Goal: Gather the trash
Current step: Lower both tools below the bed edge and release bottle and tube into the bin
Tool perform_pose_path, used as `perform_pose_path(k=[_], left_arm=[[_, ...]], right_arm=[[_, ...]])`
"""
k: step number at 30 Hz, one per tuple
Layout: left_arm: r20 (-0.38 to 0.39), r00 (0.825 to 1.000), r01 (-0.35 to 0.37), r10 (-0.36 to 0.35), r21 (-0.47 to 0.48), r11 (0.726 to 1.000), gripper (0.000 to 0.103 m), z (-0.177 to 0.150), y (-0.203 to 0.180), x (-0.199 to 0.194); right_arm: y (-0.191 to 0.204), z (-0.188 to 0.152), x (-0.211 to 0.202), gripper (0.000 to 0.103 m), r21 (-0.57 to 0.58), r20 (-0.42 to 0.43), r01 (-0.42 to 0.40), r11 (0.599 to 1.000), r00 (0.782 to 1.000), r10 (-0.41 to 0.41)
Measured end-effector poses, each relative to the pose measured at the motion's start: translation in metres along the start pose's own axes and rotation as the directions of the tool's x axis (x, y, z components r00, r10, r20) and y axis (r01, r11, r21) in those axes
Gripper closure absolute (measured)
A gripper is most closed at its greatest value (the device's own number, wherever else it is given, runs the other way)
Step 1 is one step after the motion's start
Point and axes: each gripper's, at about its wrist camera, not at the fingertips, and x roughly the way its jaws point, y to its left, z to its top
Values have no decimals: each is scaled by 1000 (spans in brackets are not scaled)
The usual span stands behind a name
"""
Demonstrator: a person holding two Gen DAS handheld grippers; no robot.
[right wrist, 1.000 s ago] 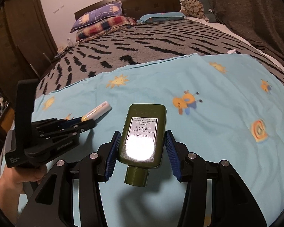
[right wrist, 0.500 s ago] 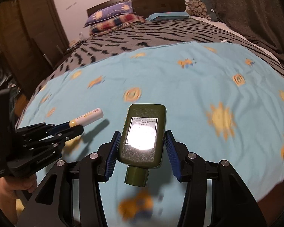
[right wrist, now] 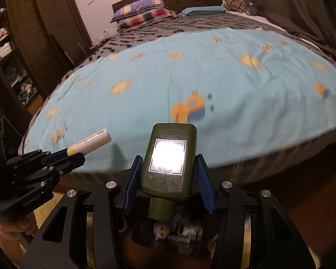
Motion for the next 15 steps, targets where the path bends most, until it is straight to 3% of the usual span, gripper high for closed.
perform_pose_path(k=[8, 15], left_arm=[[-109, 994, 20, -20, 4, 1000, 82, -58, -14, 17], [-244, 969, 33, -34, -7, 999, 82, -97, -20, 66]], right_arm=[[-6, -51, 10, 54, 15, -76, 27, 1000, 997, -26], [-19, -93, 49, 54, 79, -196, 26, 997, 980, -10]])
